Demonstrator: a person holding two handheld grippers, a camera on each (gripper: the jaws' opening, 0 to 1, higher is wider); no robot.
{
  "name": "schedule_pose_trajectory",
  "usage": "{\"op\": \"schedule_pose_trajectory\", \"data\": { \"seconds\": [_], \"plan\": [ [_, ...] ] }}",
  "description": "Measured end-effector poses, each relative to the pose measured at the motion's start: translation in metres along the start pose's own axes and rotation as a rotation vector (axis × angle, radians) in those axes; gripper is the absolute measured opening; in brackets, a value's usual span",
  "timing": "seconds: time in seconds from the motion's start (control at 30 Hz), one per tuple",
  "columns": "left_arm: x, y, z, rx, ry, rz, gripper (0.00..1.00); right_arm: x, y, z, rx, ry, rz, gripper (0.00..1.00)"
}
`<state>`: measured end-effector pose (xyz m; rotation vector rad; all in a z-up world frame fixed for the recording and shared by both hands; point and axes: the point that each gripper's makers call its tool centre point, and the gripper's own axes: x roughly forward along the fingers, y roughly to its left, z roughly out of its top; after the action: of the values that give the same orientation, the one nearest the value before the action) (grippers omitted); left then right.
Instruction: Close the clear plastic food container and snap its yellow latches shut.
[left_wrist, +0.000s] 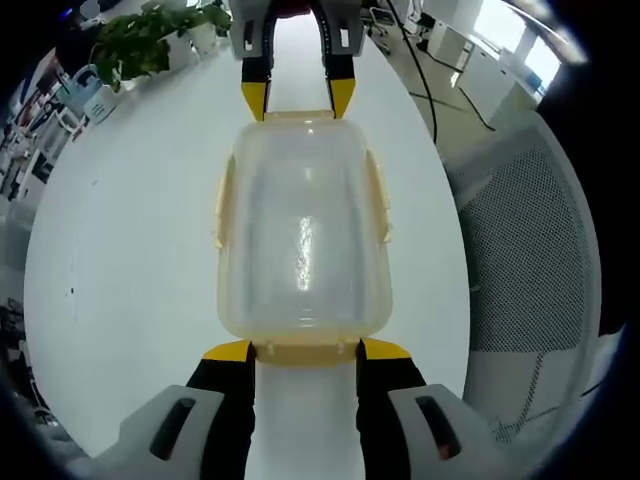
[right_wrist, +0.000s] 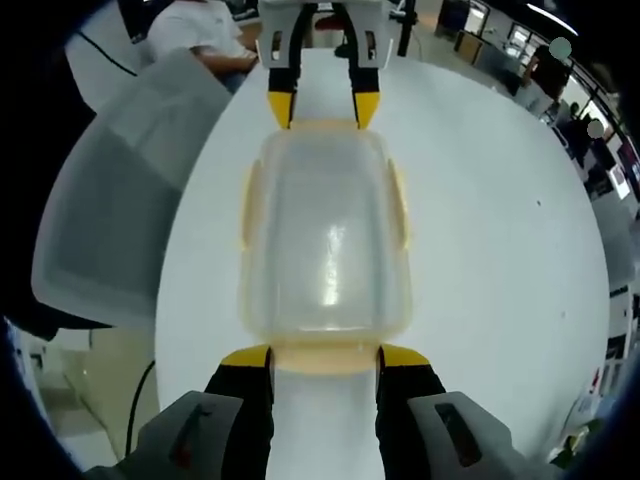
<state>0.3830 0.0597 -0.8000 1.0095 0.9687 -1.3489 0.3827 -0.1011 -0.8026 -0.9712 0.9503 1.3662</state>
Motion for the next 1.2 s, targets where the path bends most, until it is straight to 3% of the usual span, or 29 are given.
{"op": "schedule_pose_trajectory", "data": {
  "seconds": [0.2,0.33,0.43,0.67,0.9,1.2],
  "plan": [
    [0.001,-0.001,-0.001,0.001,0.016,0.000,0.40,-0.001,0.000,0.000,0.010,-0.017,0.000,0.39],
    [0.003,-0.002,-0.009,0.131,0.061,0.005,0.43,-0.001,0.000,0.000,0.012,-0.017,0.002,0.40],
    [0.004,-0.004,-0.009,0.085,0.054,0.007,0.54,-0.002,0.000,-0.001,-0.011,-0.010,0.001,0.40],
    [-0.003,0.002,0.002,0.055,0.012,0.032,0.52,-0.005,-0.001,0.001,0.006,-0.013,0.001,0.40],
    [-0.003,-0.001,-0.005,0.042,0.043,0.035,0.48,-0.005,0.001,-0.002,0.005,0.007,-0.011,0.40],
    [-0.009,-0.001,-0.006,-0.039,0.033,0.032,0.45,-0.010,0.006,-0.009,0.102,-0.012,0.007,0.38]
  ]
}}
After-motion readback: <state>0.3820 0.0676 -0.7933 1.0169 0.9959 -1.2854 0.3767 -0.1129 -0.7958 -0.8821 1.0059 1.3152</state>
